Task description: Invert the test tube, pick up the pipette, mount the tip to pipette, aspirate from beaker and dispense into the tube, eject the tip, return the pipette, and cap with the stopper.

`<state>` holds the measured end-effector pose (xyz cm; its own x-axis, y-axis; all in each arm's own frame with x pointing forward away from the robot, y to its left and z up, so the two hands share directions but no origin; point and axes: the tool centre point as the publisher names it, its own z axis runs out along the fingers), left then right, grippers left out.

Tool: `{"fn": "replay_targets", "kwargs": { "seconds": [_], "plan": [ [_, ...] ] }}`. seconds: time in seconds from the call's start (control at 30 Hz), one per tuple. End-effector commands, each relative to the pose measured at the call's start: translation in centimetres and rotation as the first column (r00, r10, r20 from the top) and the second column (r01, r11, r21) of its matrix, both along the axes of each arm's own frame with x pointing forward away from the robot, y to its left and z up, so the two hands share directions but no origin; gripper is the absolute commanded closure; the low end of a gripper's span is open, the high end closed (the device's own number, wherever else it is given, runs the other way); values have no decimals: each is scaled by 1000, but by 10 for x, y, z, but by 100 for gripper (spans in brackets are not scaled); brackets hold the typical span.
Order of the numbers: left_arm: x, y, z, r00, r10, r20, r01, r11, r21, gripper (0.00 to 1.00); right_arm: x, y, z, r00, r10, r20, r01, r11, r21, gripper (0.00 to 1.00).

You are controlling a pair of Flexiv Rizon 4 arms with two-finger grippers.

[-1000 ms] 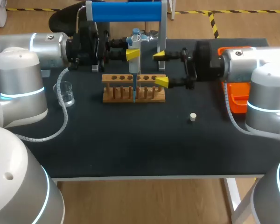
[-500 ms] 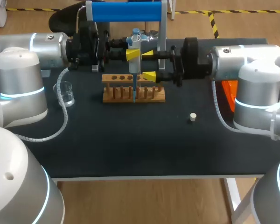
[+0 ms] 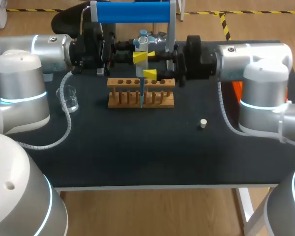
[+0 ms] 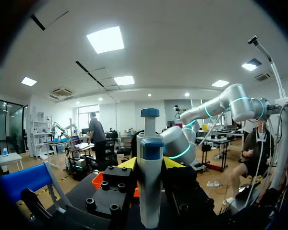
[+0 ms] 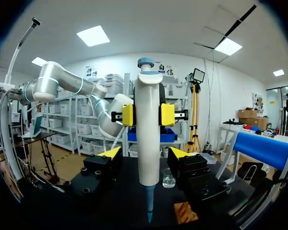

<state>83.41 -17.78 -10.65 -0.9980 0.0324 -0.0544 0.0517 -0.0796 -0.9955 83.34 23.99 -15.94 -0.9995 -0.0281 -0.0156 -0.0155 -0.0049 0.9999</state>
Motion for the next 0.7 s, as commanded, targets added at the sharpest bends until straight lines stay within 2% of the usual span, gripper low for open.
{"fn": "replay_targets", "kwargs": {
  "seconds": [0.03, 0.7],
  "plan": [
    [0, -1, 0, 1000, 2, 1, -2, 1000, -1, 100, 3, 6, 1, 1000, -6, 2, 6, 1000, 4, 41],
    [0, -1, 0, 1000, 2, 1, -2, 1000, -1, 100, 4, 19, 3, 1000, 3, 8, -4, 1000, 17, 48]
  ]
}}
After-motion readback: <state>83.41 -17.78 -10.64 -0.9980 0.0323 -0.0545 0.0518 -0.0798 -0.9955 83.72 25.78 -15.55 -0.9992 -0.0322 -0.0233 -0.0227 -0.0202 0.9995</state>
